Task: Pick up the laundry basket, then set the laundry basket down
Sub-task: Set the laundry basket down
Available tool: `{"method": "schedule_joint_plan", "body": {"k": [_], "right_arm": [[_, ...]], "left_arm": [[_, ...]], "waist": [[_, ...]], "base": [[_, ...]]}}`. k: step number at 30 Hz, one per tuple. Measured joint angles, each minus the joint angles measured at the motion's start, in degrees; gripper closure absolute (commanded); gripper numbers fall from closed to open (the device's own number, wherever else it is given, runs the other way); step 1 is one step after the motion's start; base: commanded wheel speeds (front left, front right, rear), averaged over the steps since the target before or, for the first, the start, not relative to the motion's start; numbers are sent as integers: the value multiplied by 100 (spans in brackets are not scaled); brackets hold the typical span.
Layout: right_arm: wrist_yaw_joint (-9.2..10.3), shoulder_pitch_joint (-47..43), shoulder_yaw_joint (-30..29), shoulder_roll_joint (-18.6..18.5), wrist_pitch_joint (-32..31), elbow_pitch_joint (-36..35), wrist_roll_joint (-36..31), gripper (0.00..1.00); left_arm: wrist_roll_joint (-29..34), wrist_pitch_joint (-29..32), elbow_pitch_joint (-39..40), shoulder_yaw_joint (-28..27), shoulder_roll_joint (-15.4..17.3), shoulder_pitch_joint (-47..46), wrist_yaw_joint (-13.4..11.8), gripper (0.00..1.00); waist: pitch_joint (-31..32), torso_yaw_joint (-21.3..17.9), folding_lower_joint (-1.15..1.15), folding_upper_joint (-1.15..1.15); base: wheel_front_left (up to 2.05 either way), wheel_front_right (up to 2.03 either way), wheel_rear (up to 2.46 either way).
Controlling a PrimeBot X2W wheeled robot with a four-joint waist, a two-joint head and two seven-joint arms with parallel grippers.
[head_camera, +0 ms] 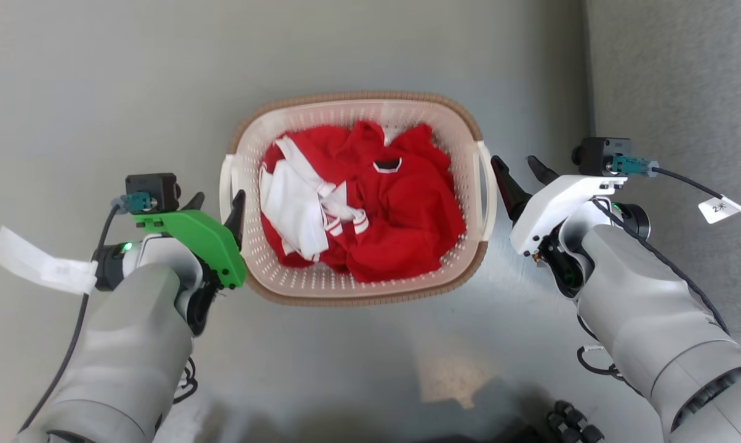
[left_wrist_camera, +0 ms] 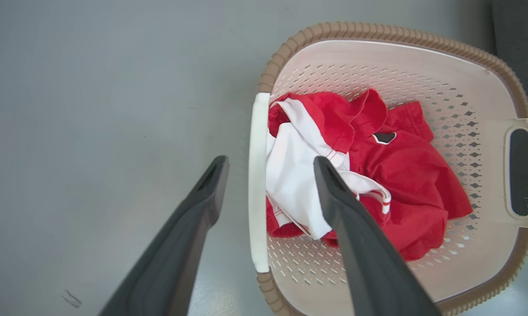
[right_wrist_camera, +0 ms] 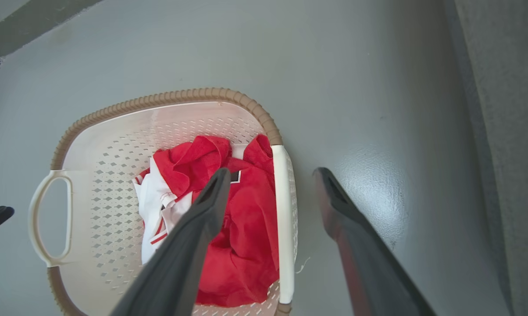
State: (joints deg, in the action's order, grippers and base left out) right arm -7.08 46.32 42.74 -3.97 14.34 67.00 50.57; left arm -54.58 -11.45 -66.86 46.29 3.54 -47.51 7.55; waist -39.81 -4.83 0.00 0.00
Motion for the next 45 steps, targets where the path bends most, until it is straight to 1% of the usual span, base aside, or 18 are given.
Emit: {"method": "schedule_joint_plan", "body": {"k": [10,16,20,23,28,33,36,38,45], "right_arm": [[0,-131,-35,-210,0,-570,-149,0],[0,-325,-147,-360,1,-875,-350,0],[1,-511,-321,-460,0,-1070,-486,0],[1,-638,-500,-547,1,-1229,-567,0],[3,-894,-771,-644,1,-1568,-782,0],[26,-1256,-1032,-688,1,-2007,-1023,0],[119,-1488,-1203,-727,1,-2305,-1215,0],[193,-1666,-1432,-759,2,-2691,-1349,0],[359,-2040,-1993,-845,9,-3648,-1771,0]], "left_arm": [[-27,-231,332,77,-2,261,0,0],[-26,-280,489,59,64,434,0,0],[-16,-290,624,5,115,554,0,0],[18,-290,882,-222,221,593,0,0],[275,-290,1262,-599,394,658,0,0],[575,-294,1661,-879,500,997,-1,0],[705,-296,1922,-1036,543,1243,-30,0],[859,-296,2223,-1227,581,1394,-116,0],[1234,-297,3051,-1767,627,1811,-265,0]], "waist": [[756,36,0,0],[1219,91,0,0],[1531,137,0,0],[1765,173,0,0],[2156,236,0,0],[2550,288,0,0],[2781,314,0,0],[2987,337,0,0],[3291,386,0,0]], "base": [[0,0,0],[0,0,0],[0,0,0],[0,0,0],[0,0,0],[0,0,0],[0,0,0],[0,0,0],[0,0,0]]}}
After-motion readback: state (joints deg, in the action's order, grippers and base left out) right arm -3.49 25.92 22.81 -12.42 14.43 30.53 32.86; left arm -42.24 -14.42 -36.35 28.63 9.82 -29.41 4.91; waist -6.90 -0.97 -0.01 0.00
